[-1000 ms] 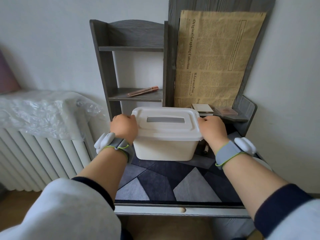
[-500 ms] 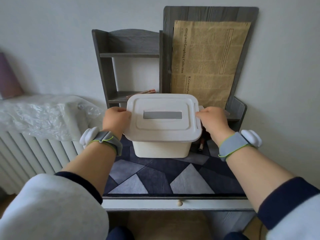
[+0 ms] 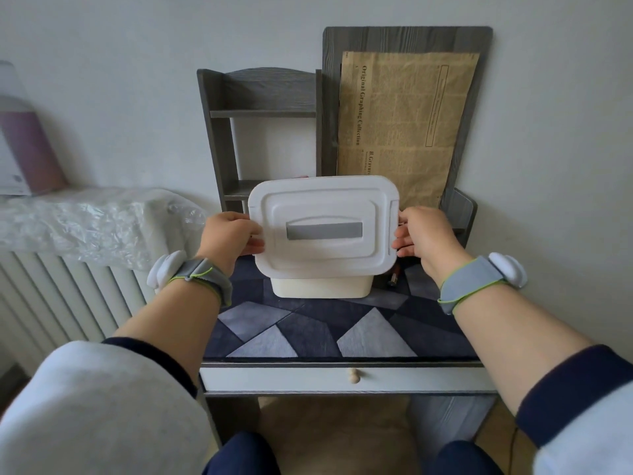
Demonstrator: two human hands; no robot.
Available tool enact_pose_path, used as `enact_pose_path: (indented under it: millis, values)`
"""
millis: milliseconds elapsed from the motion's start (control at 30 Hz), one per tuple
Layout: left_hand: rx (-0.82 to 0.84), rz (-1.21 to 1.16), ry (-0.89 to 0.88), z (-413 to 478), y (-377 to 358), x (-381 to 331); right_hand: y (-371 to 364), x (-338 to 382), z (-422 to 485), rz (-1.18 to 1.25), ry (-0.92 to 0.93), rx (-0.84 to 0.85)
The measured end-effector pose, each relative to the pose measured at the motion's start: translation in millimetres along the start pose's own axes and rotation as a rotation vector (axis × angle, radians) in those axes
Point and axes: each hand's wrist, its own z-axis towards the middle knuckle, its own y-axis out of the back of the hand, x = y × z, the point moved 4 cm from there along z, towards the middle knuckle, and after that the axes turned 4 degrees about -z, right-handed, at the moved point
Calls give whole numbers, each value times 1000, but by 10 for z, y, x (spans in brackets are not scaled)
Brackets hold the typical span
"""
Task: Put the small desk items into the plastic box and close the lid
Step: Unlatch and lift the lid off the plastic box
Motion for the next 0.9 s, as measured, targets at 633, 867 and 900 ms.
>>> enact_pose_path:
  millis: [633, 867, 900]
  values:
    - [144, 401, 301, -302, 208, 495, 227, -499, -314, -499, -238, 446]
    - [299, 868, 170, -377, 41, 723, 82, -832, -414, -731, -303, 474]
    - [317, 904, 146, -381, 21, 757, 58, -869, -412, -763, -297, 467]
